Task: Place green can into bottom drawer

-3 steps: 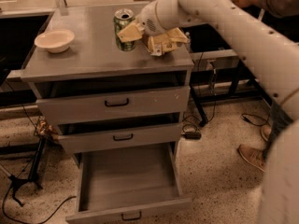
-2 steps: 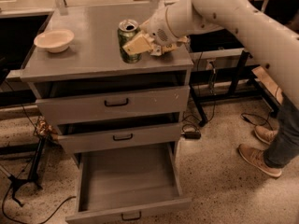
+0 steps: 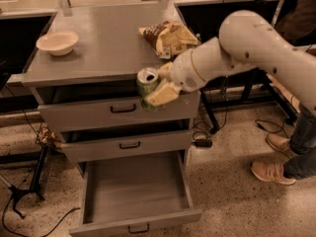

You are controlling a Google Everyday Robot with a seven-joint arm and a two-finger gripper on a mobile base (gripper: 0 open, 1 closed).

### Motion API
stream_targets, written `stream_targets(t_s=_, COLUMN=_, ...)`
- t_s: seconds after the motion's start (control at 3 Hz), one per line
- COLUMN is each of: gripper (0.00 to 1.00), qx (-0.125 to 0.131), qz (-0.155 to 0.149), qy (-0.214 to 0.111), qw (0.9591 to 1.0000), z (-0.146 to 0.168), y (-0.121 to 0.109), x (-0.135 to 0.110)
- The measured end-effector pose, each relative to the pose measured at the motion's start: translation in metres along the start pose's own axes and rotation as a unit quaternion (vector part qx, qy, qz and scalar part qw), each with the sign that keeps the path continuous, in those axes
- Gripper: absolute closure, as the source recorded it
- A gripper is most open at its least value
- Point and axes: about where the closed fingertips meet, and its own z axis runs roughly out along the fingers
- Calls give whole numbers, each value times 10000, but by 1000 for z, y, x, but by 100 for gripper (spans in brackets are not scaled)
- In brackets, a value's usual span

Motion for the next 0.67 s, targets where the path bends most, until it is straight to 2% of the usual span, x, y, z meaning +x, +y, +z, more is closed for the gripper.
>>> stream_targets(t_s=0.33, gripper=100, qx=-337, qz=92, qy=165, qw=9993, z=33, y=48, x=58)
stream_targets(t_s=0.67, gripper=100, qx=-444, qz=312, qy=241, qw=9982, z=88, y=85, x=107)
